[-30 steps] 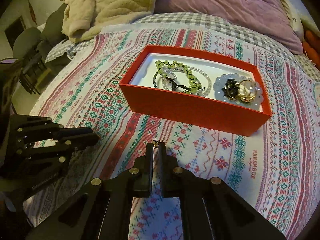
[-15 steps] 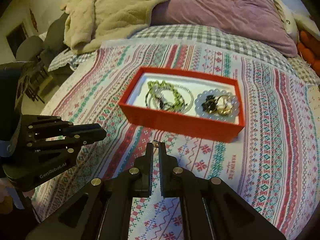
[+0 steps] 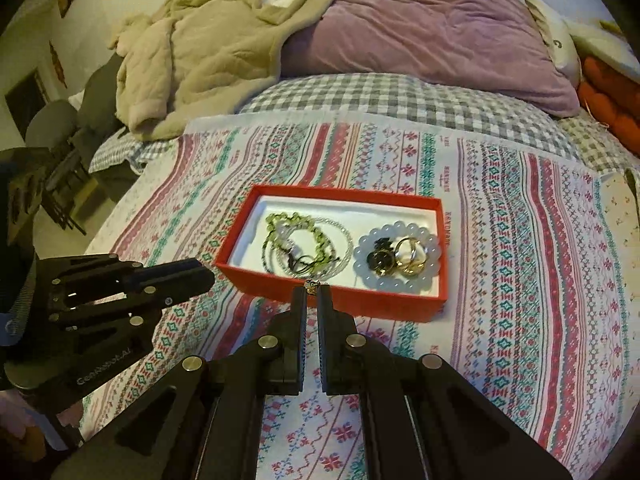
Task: Organize jewelry
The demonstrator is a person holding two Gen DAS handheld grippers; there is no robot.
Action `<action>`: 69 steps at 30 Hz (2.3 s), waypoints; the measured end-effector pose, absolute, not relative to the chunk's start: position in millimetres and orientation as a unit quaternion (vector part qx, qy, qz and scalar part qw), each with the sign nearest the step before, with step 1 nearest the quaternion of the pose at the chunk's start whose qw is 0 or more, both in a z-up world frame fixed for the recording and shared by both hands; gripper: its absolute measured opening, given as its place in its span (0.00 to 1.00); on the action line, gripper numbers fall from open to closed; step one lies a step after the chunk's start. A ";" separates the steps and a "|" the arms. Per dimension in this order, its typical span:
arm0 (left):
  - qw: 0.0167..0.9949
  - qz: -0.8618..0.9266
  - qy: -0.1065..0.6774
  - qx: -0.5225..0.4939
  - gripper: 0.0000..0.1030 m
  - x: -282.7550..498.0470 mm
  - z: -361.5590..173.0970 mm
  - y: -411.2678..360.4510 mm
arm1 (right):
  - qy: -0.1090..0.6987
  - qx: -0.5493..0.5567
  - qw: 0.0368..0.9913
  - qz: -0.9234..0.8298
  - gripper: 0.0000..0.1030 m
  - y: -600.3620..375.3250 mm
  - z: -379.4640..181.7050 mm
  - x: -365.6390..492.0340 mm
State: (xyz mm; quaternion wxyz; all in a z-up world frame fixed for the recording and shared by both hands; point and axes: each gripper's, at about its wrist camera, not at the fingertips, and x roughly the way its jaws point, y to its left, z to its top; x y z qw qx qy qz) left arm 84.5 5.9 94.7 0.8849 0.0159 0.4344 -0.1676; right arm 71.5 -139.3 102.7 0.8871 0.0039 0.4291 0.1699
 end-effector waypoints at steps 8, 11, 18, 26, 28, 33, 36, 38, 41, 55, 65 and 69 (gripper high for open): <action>0.896 -0.185 0.404 0.017 0.05 103.6 95.2 -6.7 | 0.431 0.018 0.887 0.164 0.05 -146.4 95.2 89.9; 0.894 -0.184 0.408 0.018 0.05 112.0 88.4 -11.4 | 0.433 0.017 0.887 0.161 0.05 -146.8 91.1 96.8; 0.892 -0.174 0.417 0.016 0.06 126.6 75.0 -13.6 | 0.445 0.017 0.882 0.157 0.05 -147.4 79.4 109.5; 0.890 -0.173 0.421 0.017 0.07 134.0 68.6 -15.4 | 0.449 0.015 0.880 0.154 0.05 -147.7 73.1 114.9; 0.890 -0.172 0.421 0.019 0.07 134.0 68.1 -16.0 | 0.450 0.015 0.880 0.153 0.05 -148.7 73.1 115.5; 0.888 -0.172 0.425 0.019 0.18 135.5 68.2 -15.4 | 0.451 0.011 0.881 0.144 0.06 -151.9 73.8 116.0; 0.890 -0.169 0.422 0.019 0.32 133.8 70.1 -14.3 | 0.451 0.014 0.881 0.141 0.08 -154.6 76.4 114.1; 0.891 -0.168 0.421 0.021 0.40 131.7 72.6 -13.1 | 0.452 0.016 0.881 0.138 0.15 -157.5 78.8 111.9; 0.892 -0.167 0.419 0.018 0.50 126.7 77.9 -9.5 | 0.447 0.024 0.884 0.136 0.35 -163.9 84.5 105.8; 0.904 -0.140 0.402 0.051 0.91 79.5 94.3 -2.6 | 0.464 0.027 0.881 0.090 0.49 -187.1 96.9 70.7; 0.876 -0.081 0.475 0.009 0.99 48.5 67.5 13.0 | 0.499 -0.012 0.866 0.036 0.72 -194.3 81.8 36.5; 0.868 -0.053 0.494 0.003 0.99 38.5 56.6 15.2 | 0.500 -0.044 0.864 0.029 0.82 -192.1 73.3 16.4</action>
